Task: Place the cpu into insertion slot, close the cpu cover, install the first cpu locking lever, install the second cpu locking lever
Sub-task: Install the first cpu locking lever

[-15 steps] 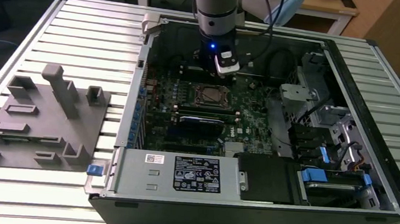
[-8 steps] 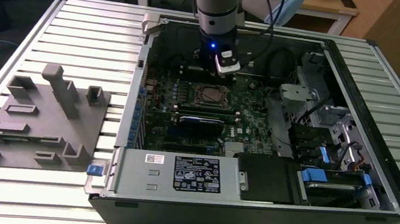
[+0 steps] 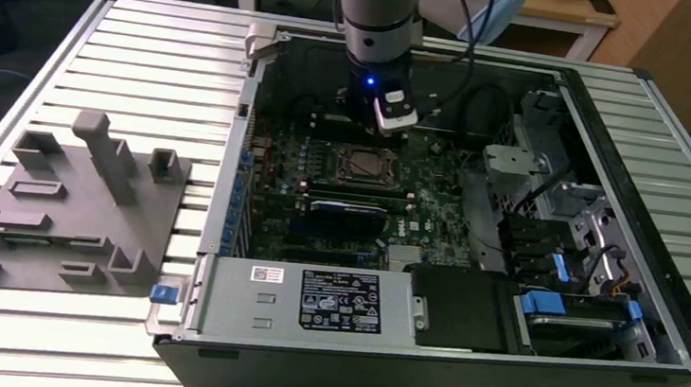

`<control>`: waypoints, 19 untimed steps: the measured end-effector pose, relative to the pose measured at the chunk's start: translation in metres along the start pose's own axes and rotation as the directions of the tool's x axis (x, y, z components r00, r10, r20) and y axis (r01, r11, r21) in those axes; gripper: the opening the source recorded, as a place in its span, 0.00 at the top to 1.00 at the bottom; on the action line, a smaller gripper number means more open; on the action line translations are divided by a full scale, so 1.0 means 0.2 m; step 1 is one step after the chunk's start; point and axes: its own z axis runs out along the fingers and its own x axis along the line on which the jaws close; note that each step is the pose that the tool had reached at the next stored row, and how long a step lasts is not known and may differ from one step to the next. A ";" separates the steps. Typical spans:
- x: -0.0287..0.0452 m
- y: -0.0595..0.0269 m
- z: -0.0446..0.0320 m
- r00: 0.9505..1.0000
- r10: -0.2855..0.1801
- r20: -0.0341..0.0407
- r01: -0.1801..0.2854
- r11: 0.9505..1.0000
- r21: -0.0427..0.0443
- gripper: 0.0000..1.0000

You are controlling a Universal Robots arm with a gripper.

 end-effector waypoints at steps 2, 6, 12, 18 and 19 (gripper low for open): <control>-0.001 0.000 0.003 1.000 0.000 0.000 0.000 1.000 0.000 0.89; -0.001 -0.002 0.013 1.000 0.000 0.000 0.000 1.000 0.000 0.89; 0.001 -0.003 0.023 1.000 0.000 0.000 0.000 1.000 0.000 0.89; 0.002 -0.004 0.029 1.000 0.002 -0.002 -0.002 1.000 -0.007 0.89; 0.002 -0.004 0.030 1.000 0.002 -0.003 -0.002 1.000 -0.009 0.89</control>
